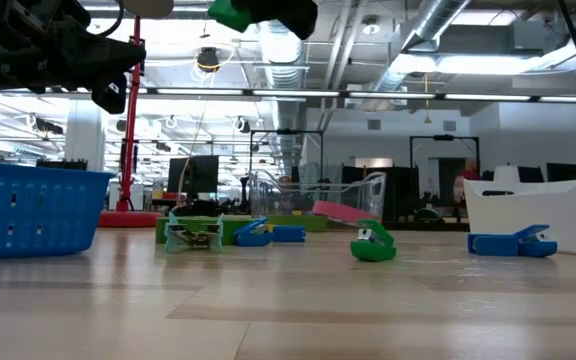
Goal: Pick and place Stapler, Stapler remover, tape
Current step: Put the middle right green stapler into the blue bin
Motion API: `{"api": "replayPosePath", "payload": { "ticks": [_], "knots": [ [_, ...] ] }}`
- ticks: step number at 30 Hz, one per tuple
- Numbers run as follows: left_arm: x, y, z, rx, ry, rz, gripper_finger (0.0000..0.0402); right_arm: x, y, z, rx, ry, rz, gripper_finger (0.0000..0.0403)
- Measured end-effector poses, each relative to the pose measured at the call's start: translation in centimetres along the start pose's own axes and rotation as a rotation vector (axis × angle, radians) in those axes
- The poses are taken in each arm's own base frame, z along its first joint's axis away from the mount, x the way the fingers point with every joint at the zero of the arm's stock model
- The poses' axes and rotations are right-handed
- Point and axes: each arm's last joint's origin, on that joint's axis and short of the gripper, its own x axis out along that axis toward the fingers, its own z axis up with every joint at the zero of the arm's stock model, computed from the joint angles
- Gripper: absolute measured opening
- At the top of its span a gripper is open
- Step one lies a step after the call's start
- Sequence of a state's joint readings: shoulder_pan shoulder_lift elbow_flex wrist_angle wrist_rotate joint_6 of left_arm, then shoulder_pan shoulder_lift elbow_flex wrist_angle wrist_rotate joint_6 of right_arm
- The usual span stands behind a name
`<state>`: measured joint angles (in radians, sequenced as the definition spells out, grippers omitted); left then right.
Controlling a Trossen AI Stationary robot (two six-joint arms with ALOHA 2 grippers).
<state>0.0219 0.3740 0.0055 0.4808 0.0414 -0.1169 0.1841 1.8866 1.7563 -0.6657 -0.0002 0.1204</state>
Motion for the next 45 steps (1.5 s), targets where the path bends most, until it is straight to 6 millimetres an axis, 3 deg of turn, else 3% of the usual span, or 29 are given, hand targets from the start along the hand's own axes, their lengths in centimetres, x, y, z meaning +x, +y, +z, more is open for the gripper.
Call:
{"api": "replayPosePath", "payload": {
  "ticks": [13, 17, 31, 42, 45],
  "knots": [
    [0.0, 0.0, 0.0, 0.000, 0.000, 0.000, 0.0008, -0.4, -0.2, 1.5, 0.005, -0.113, 0.009, 0.0080],
    [0.0, 0.0, 0.0, 0.000, 0.000, 0.000, 0.0008, 1.3, -0.5, 1.5, 0.011, -0.076, 0.001, 0.0069],
    [0.1, 0.0, -0.1, -0.001, 0.005, 0.001, 0.0008, 6.6, -0.1, 4.6, -0.073, -0.122, 0.104, 0.0066],
    [0.1, 0.0, 0.0, 0.000, 0.003, 0.000, 0.0008, 11.5, -0.2, 2.9, -0.097, -0.044, 0.100, 0.0066],
    [0.1, 0.0, 0.0, 0.000, 0.002, 0.000, 0.0008, 11.9, -0.1, 2.7, -0.097, -0.048, 0.101, 0.0066]
  ]
}}
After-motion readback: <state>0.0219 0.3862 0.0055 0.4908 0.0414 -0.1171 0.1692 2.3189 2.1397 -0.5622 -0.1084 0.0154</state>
